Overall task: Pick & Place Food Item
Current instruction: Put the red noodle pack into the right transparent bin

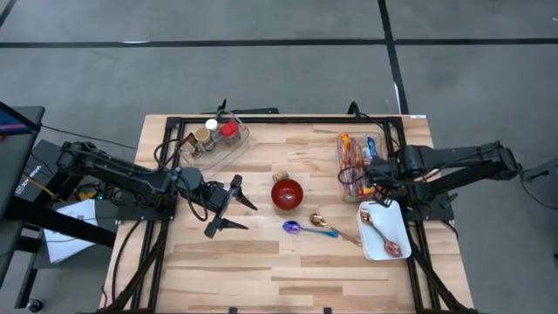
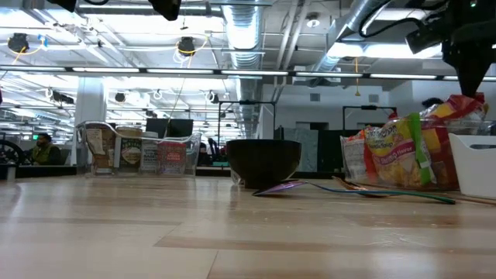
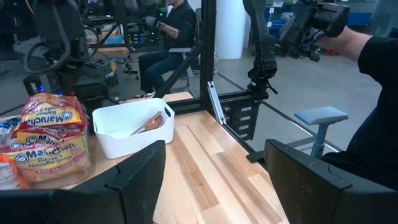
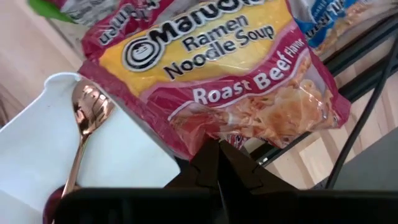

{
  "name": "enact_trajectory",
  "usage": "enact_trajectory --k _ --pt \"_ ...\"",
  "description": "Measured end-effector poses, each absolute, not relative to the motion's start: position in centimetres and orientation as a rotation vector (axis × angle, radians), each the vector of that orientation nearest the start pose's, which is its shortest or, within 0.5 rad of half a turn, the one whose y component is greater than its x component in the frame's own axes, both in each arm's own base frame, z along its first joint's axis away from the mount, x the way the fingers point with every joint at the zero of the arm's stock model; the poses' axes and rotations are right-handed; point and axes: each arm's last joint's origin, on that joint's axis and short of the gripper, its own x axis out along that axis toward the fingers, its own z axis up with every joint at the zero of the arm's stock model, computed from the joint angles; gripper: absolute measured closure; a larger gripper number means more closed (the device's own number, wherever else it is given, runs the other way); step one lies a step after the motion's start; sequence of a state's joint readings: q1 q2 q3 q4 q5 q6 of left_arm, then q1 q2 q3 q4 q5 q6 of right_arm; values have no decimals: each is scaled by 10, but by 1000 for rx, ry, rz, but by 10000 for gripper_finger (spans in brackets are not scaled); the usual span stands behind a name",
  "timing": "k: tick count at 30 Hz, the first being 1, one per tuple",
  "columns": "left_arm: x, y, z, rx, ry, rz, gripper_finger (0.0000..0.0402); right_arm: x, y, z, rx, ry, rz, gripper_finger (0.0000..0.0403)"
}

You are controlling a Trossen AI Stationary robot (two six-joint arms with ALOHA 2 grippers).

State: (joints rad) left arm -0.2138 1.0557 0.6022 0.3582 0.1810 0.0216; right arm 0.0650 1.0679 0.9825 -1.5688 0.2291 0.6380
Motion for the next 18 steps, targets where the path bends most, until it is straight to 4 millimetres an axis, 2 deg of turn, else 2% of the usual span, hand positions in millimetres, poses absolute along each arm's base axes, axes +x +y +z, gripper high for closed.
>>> enact_trajectory --k 10,18 --pt "226 -54 271 23 92 -396 134 139 8 278 210 1452 -619 403" --pt "226 -54 271 23 92 -396 134 141 9 253 136 1594 -633 403"
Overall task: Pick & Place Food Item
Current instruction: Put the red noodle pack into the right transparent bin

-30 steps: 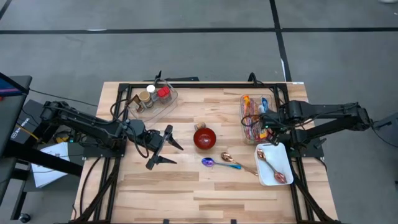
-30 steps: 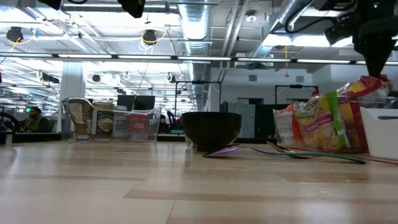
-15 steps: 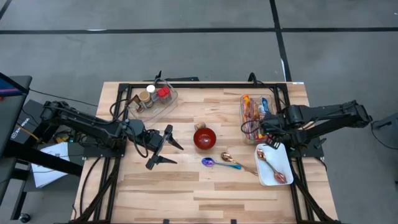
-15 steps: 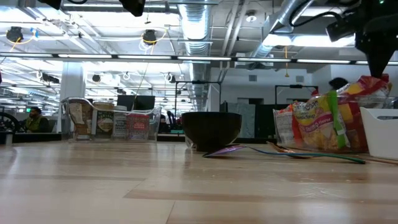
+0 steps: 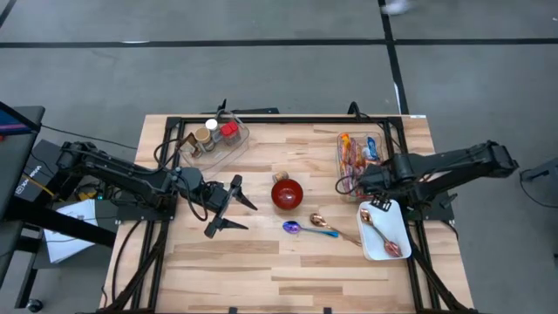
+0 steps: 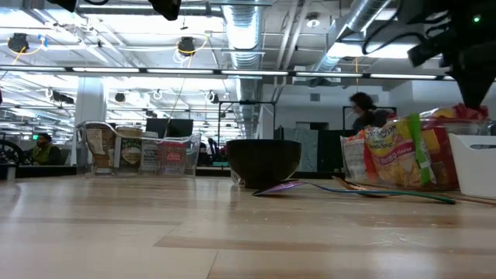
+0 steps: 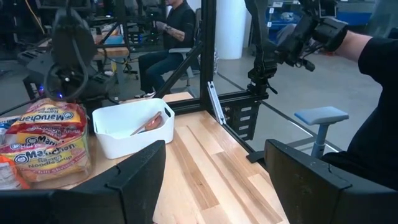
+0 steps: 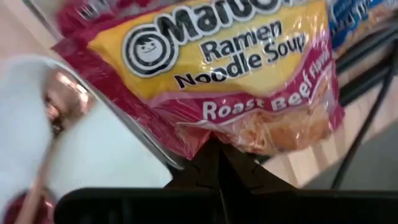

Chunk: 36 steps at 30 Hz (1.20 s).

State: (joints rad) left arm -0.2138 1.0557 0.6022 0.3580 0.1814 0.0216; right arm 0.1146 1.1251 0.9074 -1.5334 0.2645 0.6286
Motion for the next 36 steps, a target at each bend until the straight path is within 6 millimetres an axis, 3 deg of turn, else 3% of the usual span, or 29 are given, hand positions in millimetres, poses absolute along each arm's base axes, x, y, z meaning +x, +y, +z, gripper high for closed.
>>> enact_trajectory --k 7,23,33,36 --pt "226 -54 271 25 91 -396 134 144 7 247 61 1621 -658 403" --pt "226 -55 271 26 91 -403 134 147 0 229 101 1618 -598 394" --pt "226 -55 271 26 91 -403 134 148 1 229 180 1607 -613 284" --pt "226 -55 271 26 92 -404 134 146 3 237 187 1591 -605 251"
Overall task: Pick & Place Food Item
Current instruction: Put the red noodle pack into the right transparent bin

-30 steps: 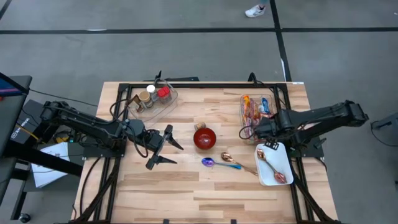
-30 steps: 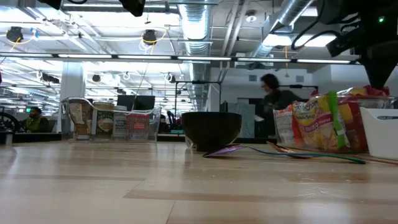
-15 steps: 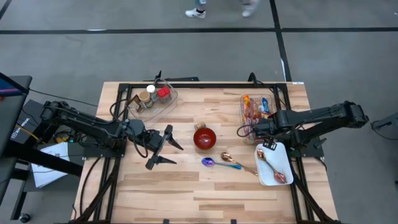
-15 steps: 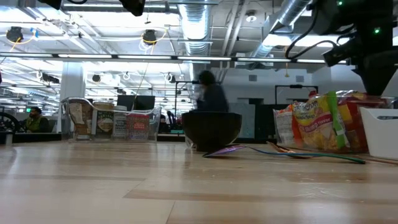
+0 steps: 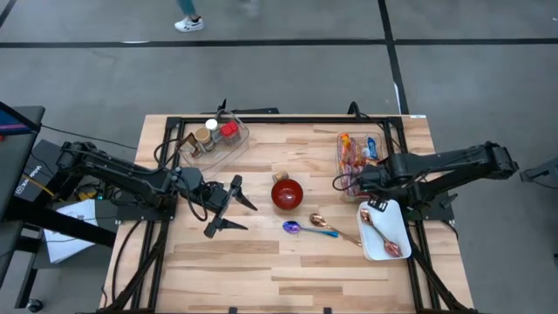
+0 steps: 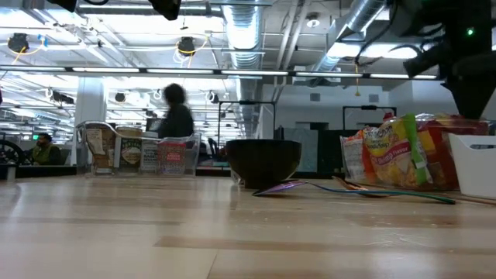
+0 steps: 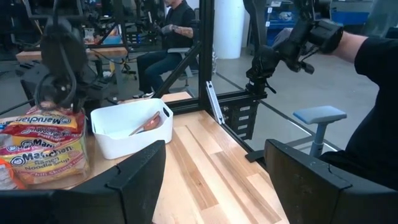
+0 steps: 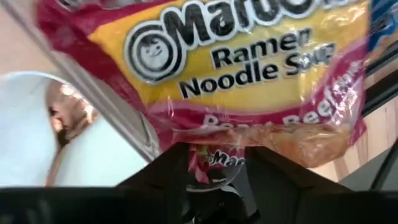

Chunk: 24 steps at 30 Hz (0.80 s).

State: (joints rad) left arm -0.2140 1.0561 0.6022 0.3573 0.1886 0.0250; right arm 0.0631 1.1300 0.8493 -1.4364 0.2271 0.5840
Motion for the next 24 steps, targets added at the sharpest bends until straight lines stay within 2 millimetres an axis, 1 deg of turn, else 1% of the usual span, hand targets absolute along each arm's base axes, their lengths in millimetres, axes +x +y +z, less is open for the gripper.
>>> enact_trajectory --k 3,6,9,12,16,24 --pt "226 -55 270 26 93 -403 134 143 5 253 197 1531 -613 229" --pt "226 -55 271 26 92 -404 134 134 6 271 186 1470 -678 222" --pt "226 -55 271 26 91 -403 134 127 7 276 198 1446 -709 229" --pt "226 -55 271 26 91 -404 134 122 7 271 204 1453 -721 242" --pt "226 -55 271 26 91 -404 134 121 3 260 185 1481 -776 267" --pt "226 -55 271 30 89 -404 134 130 -10 237 84 1624 -853 326"
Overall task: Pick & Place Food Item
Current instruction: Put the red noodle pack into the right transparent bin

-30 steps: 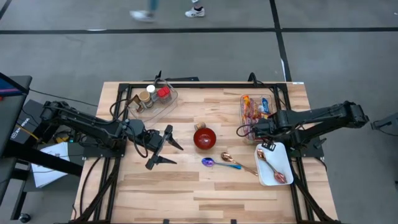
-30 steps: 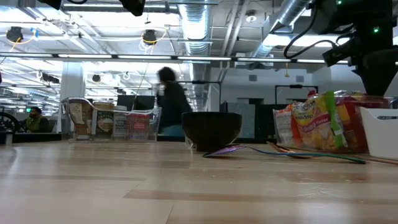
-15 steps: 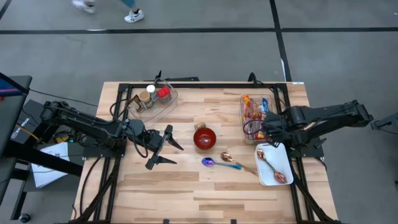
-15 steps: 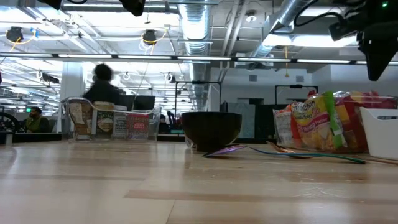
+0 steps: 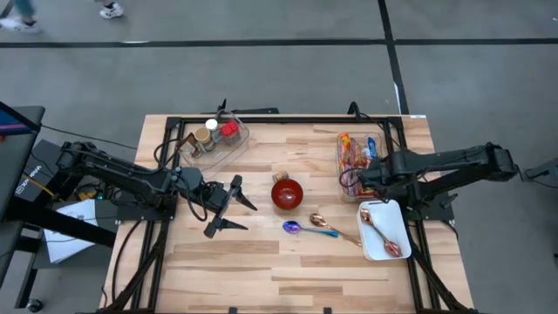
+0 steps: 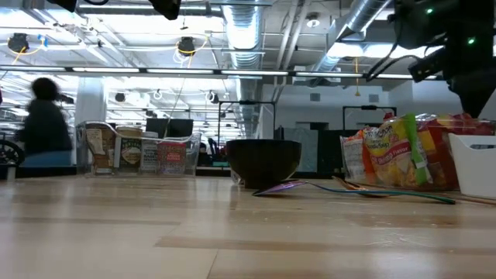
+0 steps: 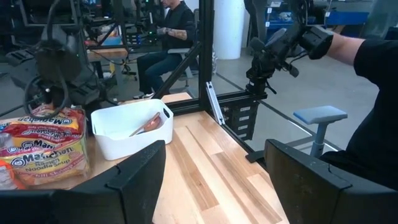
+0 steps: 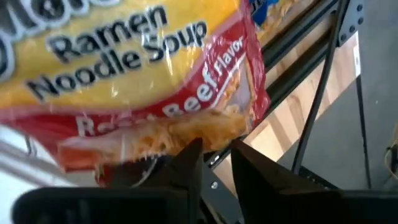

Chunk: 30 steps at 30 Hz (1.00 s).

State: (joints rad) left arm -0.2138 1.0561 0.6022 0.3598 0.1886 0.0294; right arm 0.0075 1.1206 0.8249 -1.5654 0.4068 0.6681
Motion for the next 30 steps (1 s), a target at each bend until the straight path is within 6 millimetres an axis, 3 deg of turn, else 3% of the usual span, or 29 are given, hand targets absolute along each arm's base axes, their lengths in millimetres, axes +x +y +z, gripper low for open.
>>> enact_trajectory --k 6,17,23,30 --pt "226 -55 271 30 88 -404 134 142 -14 231 43 1591 -815 344" --pt "226 -55 271 30 89 -404 134 145 -23 230 51 1573 -811 345" --pt "226 -55 271 27 89 -404 134 142 -28 211 69 1610 -767 345" --pt "226 -55 271 28 89 -403 134 138 -28 219 91 1591 -767 345"
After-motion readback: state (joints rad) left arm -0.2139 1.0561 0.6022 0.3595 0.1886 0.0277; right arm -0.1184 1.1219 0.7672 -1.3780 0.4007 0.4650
